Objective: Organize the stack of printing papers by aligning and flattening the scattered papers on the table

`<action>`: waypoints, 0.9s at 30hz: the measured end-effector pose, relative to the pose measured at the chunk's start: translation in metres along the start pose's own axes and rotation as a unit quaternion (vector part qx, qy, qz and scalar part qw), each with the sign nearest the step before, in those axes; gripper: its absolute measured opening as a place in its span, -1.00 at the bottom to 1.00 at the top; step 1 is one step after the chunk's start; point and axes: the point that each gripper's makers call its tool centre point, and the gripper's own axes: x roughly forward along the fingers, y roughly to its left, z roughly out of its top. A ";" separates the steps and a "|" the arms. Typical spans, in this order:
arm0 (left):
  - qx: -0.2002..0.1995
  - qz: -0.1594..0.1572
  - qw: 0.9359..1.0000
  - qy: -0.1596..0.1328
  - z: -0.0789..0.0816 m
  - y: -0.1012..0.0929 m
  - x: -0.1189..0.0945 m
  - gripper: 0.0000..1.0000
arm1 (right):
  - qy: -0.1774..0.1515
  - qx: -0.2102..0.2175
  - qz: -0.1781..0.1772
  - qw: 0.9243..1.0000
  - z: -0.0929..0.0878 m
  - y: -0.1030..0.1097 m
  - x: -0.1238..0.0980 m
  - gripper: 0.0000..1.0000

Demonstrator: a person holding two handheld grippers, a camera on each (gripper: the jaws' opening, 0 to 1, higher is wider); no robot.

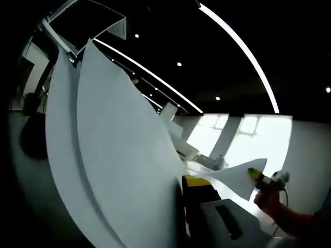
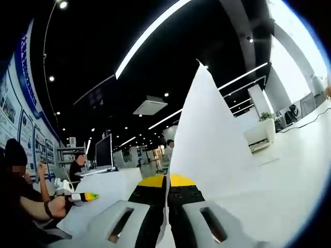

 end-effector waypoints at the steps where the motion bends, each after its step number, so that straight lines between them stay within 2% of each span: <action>1: 0.000 0.000 1.000 0.000 0.000 0.000 0.000 -0.77 | 0.001 0.000 0.003 1.000 0.000 0.002 0.001 -1.00; 6: 0.001 -0.002 1.000 -0.002 0.000 -0.001 0.000 -0.77 | 0.000 -0.004 0.013 1.000 0.005 0.010 0.006 -1.00; 27: -0.001 -0.007 1.000 -0.002 0.001 -0.002 -0.001 -0.76 | -0.001 -0.023 0.078 0.997 0.020 0.071 0.030 -1.00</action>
